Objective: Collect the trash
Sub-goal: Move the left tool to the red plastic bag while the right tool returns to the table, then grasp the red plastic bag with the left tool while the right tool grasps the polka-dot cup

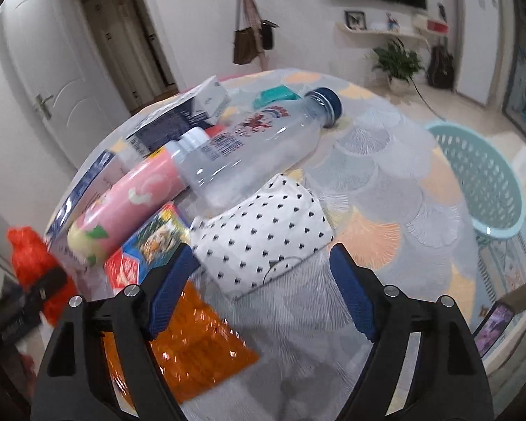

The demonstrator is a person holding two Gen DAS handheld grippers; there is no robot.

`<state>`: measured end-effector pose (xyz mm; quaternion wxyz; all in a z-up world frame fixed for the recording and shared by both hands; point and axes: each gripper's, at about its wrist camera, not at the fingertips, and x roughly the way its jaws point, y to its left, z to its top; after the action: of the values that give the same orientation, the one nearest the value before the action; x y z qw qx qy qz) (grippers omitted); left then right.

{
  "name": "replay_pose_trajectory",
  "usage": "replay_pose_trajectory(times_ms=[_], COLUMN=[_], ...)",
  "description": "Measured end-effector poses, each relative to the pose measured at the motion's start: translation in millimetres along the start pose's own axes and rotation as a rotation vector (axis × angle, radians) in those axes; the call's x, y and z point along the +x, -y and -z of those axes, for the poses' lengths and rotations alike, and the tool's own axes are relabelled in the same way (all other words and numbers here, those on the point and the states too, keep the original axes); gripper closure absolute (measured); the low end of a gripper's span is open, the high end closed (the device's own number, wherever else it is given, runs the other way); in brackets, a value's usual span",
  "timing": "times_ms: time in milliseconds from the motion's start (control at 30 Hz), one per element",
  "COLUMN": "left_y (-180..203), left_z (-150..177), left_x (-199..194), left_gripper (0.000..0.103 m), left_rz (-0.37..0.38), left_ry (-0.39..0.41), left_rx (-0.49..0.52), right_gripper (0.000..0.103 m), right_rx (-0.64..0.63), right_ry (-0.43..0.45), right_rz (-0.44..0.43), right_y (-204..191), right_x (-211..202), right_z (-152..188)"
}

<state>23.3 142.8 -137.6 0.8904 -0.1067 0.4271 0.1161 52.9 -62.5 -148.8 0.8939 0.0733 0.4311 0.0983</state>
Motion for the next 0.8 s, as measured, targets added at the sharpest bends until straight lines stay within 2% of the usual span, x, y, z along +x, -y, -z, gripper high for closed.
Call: replay_pose_trajectory(times_ms=[167, 333, 467, 533, 633, 667, 800], left_y=[6.8, 10.2, 12.6, 14.4, 18.0, 18.5, 20.1], left_z=[3.8, 5.7, 8.1, 9.5, 10.8, 11.3, 12.5], left_x=[2.4, -0.8, -4.7, -7.1, -11.1, -13.4, -30.9], left_gripper=[0.033, 0.041, 0.048, 0.051, 0.055, 0.056, 0.056], left_rz=[0.014, 0.025, 0.027, 0.030, 0.056, 0.072, 0.126], left_ry=[0.003, 0.022, 0.041, 0.053, 0.070, 0.076, 0.136], left_rx=[0.041, 0.076, 0.097, 0.114, 0.133, 0.139, 0.157], right_gripper=[0.026, 0.026, 0.027, 0.033, 0.060, 0.069, 0.078], right_rx=[0.113, 0.076, 0.019, -0.012, -0.034, -0.022, -0.004], right_ry=[-0.046, -0.041, -0.047, -0.041, -0.029, -0.029, -0.018], right_rz=[-0.006, 0.088, 0.186, 0.201, 0.161, 0.108, 0.031], right_y=[9.7, -1.9, -17.0, -20.2, -16.1, -10.7, 5.9], right_x=[19.3, 28.2, 31.2, 30.4, 21.7, 17.7, 6.6], right_z=[-11.0, -17.9, -11.1, -5.9, -1.3, -1.5, 1.4])
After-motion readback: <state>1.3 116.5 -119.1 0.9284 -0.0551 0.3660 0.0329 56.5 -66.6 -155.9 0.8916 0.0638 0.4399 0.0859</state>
